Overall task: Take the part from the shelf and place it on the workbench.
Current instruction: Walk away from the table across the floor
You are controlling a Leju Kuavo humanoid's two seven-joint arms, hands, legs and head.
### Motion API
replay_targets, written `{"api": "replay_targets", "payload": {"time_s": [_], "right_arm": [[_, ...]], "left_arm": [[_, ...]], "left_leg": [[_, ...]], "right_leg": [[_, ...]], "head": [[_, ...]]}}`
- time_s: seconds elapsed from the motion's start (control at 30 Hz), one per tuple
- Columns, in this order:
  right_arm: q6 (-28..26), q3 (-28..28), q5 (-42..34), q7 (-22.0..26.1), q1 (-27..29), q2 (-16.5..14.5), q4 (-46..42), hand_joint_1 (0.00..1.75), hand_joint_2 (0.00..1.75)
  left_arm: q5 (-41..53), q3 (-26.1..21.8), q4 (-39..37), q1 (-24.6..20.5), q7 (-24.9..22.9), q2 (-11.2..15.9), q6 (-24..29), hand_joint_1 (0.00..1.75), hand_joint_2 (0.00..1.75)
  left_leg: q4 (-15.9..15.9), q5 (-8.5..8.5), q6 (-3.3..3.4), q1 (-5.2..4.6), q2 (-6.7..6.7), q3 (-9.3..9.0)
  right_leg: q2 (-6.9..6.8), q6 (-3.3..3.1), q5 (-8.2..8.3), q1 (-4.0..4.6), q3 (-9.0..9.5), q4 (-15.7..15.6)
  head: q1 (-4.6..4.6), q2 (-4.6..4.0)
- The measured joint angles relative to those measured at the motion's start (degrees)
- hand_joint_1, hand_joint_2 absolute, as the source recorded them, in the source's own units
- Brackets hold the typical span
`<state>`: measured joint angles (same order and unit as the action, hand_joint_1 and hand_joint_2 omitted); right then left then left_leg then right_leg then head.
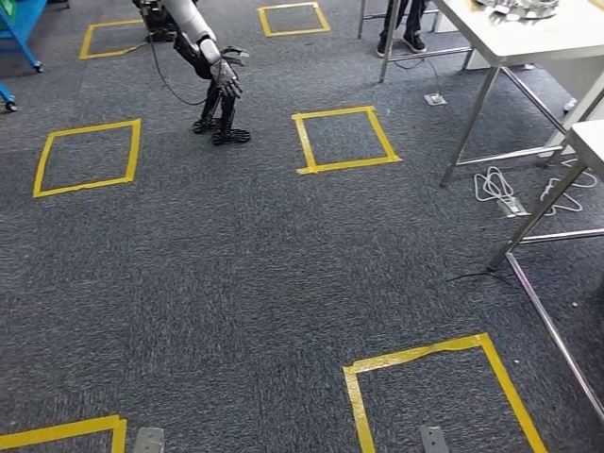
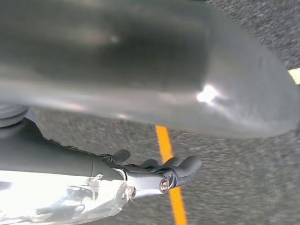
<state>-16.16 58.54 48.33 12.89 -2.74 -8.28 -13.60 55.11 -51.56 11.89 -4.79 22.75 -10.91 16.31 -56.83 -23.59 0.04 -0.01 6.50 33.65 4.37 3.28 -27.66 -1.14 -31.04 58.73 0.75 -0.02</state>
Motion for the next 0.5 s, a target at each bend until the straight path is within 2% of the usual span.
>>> {"api": "replay_targets", "payload": {"time_s": [0.03,0.07,0.1,0.13,0.17,0.23,0.27,0.3,0.33,0.37,0.4,0.43,0.5], "right_arm": [[0.1,0.0,0.2,0.1,0.0,0.0,0.0,0.0,0.0],[0.2,0.0,0.3,0.2,-0.1,-0.1,0.0,0.0,0.0],[0.2,0.0,0.4,0.3,-0.2,-0.1,0.0,0.0,0.0],[0.2,0.0,0.4,0.3,-0.2,-0.1,0.0,0.0,0.0],[0.3,0.0,0.4,0.4,-0.2,-0.1,0.0,0.0,0.0],[0.3,0.0,0.5,0.4,-0.1,-0.1,0.0,0.0,0.0],[0.3,0.0,0.5,0.4,0.0,-0.1,0.0,0.0,0.0],[0.3,0.0,0.5,0.4,0.1,-0.1,0.0,0.0,0.0],[0.3,0.0,0.5,0.4,0.1,-0.1,0.0,0.0,0.0],[0.3,0.0,0.5,0.4,0.0,-0.1,0.0,0.0,0.0],[0.3,0.0,0.5,0.4,-0.1,-0.1,0.0,0.0,0.0],[0.3,0.0,0.5,0.5,-0.1,-0.1,0.0,0.0,0.0],[0.3,0.0,0.7,0.6,-0.2,-0.1,0.0,0.0,0.0]], "left_arm": [[0.0,0.0,0.0,0.0,0.0,0.0,0.0,0.0,0.0],[0.0,0.0,0.0,0.0,0.0,0.1,0.0,0.0,0.0],[0.0,0.0,0.0,0.1,0.0,0.1,0.0,0.0,0.0],[0.0,0.0,0.0,0.2,0.0,0.1,0.0,0.0,0.0],[0.0,0.0,0.0,0.2,0.0,0.1,0.0,0.0,0.0],[0.0,0.0,0.0,-0.1,0.0,0.1,0.0,0.0,0.0],[0.0,0.0,0.0,-0.2,0.0,0.1,0.0,0.0,0.0],[0.0,0.0,0.0,-0.2,0.0,0.1,0.0,0.0,0.0],[0.0,0.0,0.0,-0.1,0.0,0.1,0.0,0.0,0.0],[0.0,0.0,0.0,-0.1,0.0,0.1,0.0,0.0,0.0],[0.0,0.0,0.0,0.0,0.0,0.1,0.0,0.0,0.0],[0.0,0.0,0.0,-0.1,0.0,0.1,0.0,0.0,0.0],[0.1,0.0,0.0,-0.4,0.0,0.1,0.1,0.0,0.0]], "left_leg": [[0.0,0.18,-0.41,0.07,0.61,0.21],[0.2,0.41,-0.83,0.22,1.17,0.41],[0.2,0.49,-1.16,0.37,1.08,0.57],[-0.2,0.1,-1.43,0.36,0.03,0.96],[-1.7,-0.98,-1.64,0.3,-1.52,1.84],[-8.3,-4.71,-1.87,0.13,-4.71,5.22],[-12.4,-6.47,-1.95,0.13,-5.24,7.21],[-15.4,-7.42,-1.98,0.14,-5.42,8.62],[-16.6,-7.3,-1.95,0.13,-5.5,9.03],[-15.5,-6.19,-1.86,0.12,-5.67,8.29],[-12.3,-4.41,-1.71,0.07,-6.27,6.42],[-8.3,-2.65,-1.49,-0.06,-7.75,3.95],[-1.7,-0.94,-1.03,-0.49,-10.58,0.16]], "right_leg": [[0.42,-0.27,-0.04,0.06,0.34,-0.7],[-0.1,-0.7,0.11,0.2,0.36,-0.8],[-0.74,-1.17,0.31,0.3,0.41,-0.9],[-1.37,-1.65,0.51,0.37,0.43,-1.0],[-2.12,-2.06,0.7,0.43,0.44,-1.2],[-3.76,-2.58,0.79,0.68,0.39,-1.4],[-4.67,-2.68,0.76,0.82,0.34,-1.4],[-5.55,-2.73,0.72,0.9,0.31,-1.4],[-6.4,-2.75,0.68,0.96,0.3,-1.4],[-7.17,-2.74,0.64,0.99,0.33,-1.4],[-7.9,-2.68,0.57,1.01,0.41,-1.4],[-8.56,-2.54,0.47,1.08,0.53,-1.4],[-9.72,-2.02,0.13,1.42,0.76,-1.2]], "head": [[0.01,0.0],[-0.01,0.0],[0.0,0.0],[-0.11,0.0],[-0.3,0.0],[-0.67,0.0],[-0.77,0.0],[-0.77,0.0],[-0.78,0.0],[-0.78,0.0],[-0.78,0.0],[-0.82,0.0],[-0.99,0.0]]}}
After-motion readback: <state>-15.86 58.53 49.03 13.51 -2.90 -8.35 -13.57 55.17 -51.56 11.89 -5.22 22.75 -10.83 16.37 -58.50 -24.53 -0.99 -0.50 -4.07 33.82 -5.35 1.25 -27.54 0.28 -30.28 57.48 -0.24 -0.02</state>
